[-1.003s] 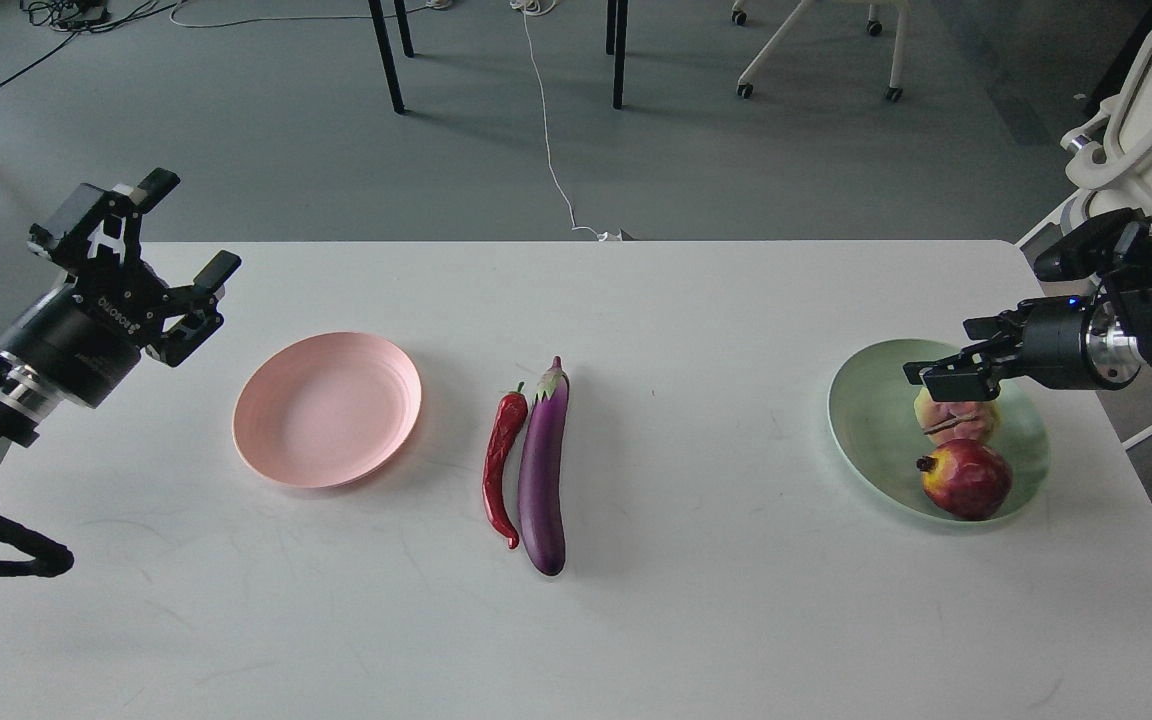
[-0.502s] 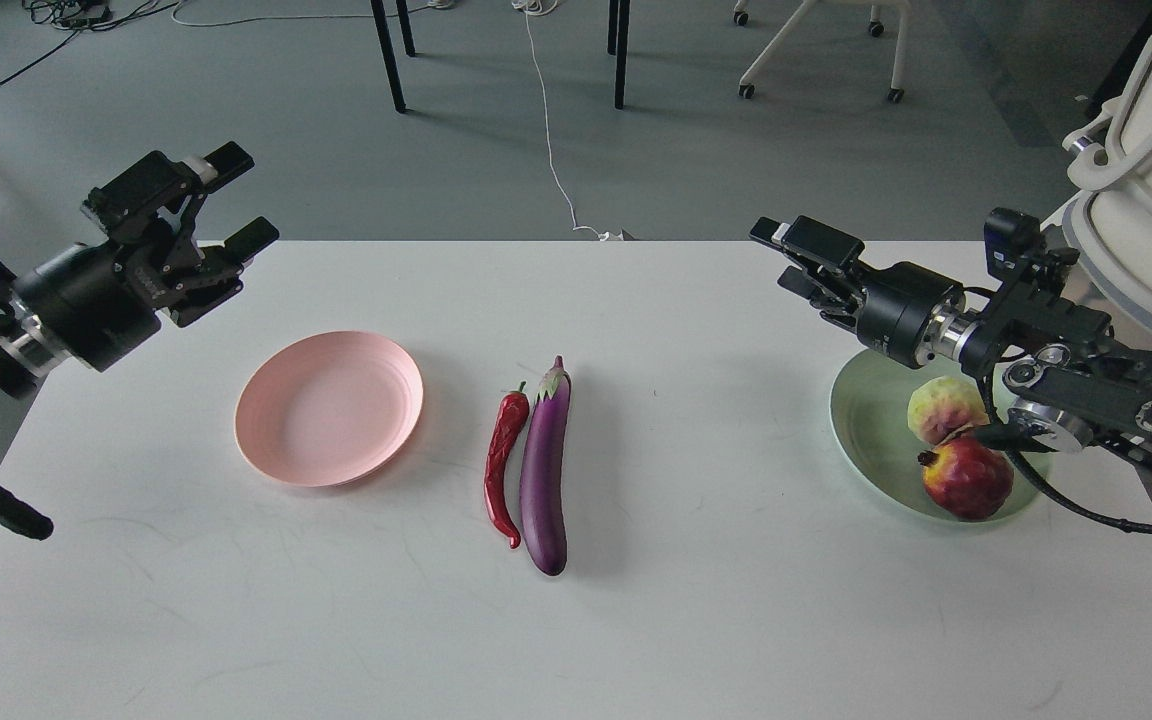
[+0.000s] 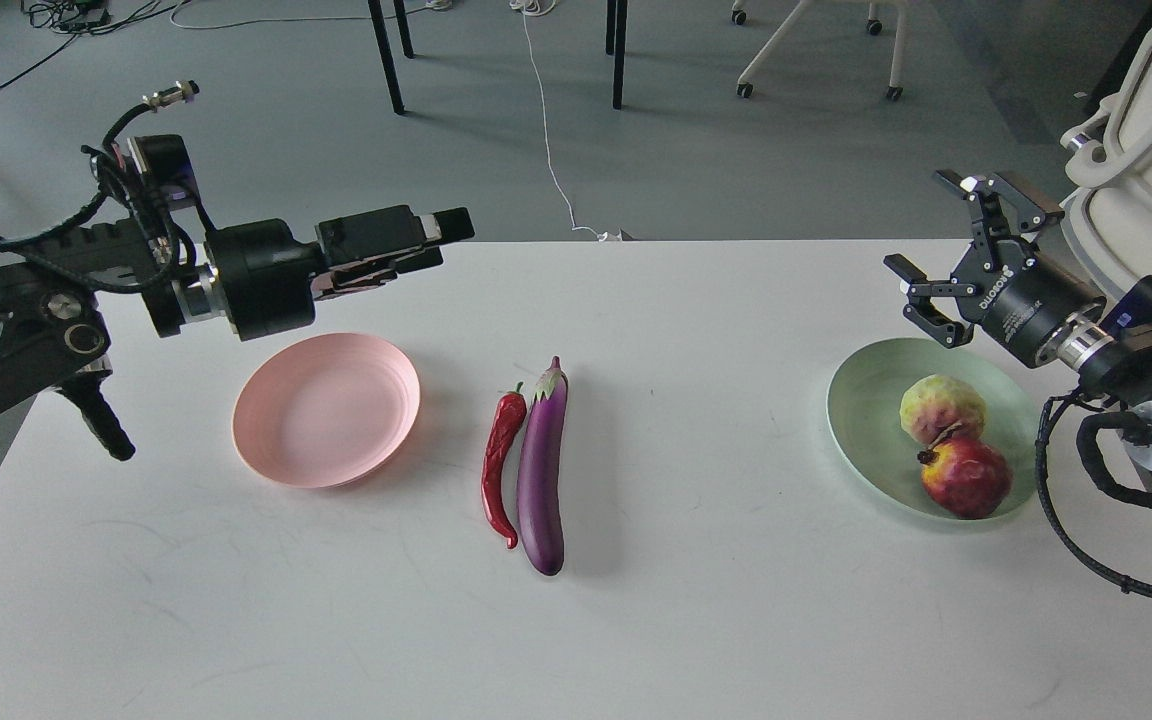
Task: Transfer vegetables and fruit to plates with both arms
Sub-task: 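Reach the left gripper over the pink plate to the purple eggplant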
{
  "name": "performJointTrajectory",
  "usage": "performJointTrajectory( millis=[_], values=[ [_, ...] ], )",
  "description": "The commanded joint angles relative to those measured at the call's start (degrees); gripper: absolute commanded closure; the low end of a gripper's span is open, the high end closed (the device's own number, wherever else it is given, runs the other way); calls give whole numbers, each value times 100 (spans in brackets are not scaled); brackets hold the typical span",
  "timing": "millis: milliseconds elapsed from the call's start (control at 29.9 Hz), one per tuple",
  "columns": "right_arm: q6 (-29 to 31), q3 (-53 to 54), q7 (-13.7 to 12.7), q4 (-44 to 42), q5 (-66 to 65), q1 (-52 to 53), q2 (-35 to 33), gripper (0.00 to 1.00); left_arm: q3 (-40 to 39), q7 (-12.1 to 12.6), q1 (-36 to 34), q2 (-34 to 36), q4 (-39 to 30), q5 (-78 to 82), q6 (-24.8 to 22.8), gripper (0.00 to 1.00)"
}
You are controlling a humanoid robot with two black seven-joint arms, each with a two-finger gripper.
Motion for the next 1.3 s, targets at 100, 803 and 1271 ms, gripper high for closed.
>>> performJointTrajectory(
  millis=[100, 803, 1271],
  values=[
    [2, 1, 0, 3, 18, -181, -320, 5, 819, 0, -1008, -1181, 717, 1279, -78, 1],
    [2, 107, 0, 38, -44, -233, -663, 4, 854, 1183, -483, -2097, 815, 3672, -453, 1],
    [2, 107, 0, 38, -44, -224, -698, 4, 863, 1596, -25, -2273, 1007, 3663, -453, 1]
  ],
)
